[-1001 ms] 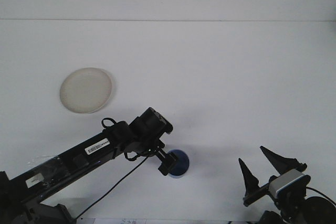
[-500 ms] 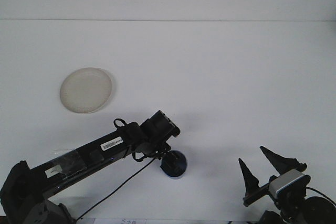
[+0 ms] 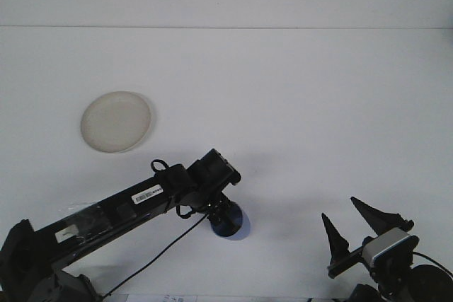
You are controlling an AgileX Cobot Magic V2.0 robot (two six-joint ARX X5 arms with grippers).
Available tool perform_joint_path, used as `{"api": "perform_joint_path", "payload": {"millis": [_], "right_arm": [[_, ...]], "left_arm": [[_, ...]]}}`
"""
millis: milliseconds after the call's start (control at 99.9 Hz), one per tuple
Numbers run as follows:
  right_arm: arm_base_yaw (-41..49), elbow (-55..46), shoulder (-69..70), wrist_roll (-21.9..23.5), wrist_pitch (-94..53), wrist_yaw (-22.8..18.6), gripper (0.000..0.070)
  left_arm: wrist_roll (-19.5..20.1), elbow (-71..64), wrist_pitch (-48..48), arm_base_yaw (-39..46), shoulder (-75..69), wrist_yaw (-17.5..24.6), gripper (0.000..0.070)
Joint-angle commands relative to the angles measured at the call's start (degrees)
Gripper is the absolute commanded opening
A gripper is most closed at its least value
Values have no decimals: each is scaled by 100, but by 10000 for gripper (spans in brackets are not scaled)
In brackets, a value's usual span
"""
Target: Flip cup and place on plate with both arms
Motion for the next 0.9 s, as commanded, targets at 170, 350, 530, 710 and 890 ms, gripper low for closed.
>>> {"api": "perform_joint_path", "payload": {"millis": [170,350,530,710,890], "right_arm": [[57,13,4,72,57,2,479],[57,13,4,96,55,2,479],[57,13,4,122,59,4,479],[57,13,4,186,55,2,479],[57,13,4,223,55,0,478]], "left_arm": [[498,719,-763,907,-901,-326,10],[881,1606,-1589,2218,-1091,-1119,9],[968,2186,-1429,3757,-848,-1119,9],[767,2529,-1423,4937,-101,-1119,10],[702,2852,-1351,5388,859,-1134,11]]}}
